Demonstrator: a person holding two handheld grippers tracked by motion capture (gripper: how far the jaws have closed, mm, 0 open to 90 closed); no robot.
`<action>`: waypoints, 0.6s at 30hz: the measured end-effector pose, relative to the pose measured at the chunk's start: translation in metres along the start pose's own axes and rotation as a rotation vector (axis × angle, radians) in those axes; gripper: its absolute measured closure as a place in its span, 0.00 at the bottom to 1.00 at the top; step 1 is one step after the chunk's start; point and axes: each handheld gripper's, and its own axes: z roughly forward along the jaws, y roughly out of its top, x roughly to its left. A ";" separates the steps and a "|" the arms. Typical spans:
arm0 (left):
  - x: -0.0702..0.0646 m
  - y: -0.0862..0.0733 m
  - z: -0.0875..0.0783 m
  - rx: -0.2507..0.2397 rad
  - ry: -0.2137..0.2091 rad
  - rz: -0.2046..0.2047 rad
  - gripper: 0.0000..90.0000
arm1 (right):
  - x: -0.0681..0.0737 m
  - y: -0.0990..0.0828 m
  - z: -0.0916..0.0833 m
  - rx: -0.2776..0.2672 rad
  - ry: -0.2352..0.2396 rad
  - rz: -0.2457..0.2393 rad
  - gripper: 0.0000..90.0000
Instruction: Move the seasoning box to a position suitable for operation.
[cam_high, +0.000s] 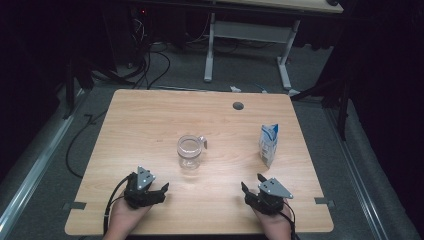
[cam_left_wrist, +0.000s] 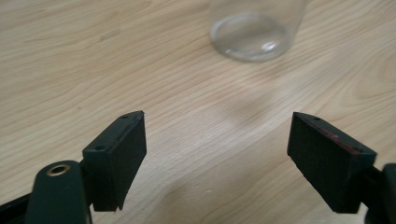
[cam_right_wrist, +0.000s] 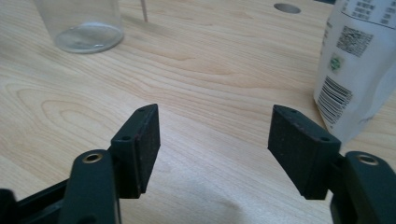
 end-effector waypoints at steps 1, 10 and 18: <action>0.000 0.000 -0.001 0.001 0.001 0.010 0.22 | -0.002 0.000 0.000 -0.004 -0.002 0.007 0.37; 0.001 0.000 0.000 -0.016 -0.049 0.006 0.17 | -0.009 -0.003 0.001 -0.011 -0.002 0.026 0.36; 0.001 -0.001 -0.001 -0.022 -0.066 -0.003 0.18 | -0.007 -0.002 0.004 -0.013 0.008 0.015 0.35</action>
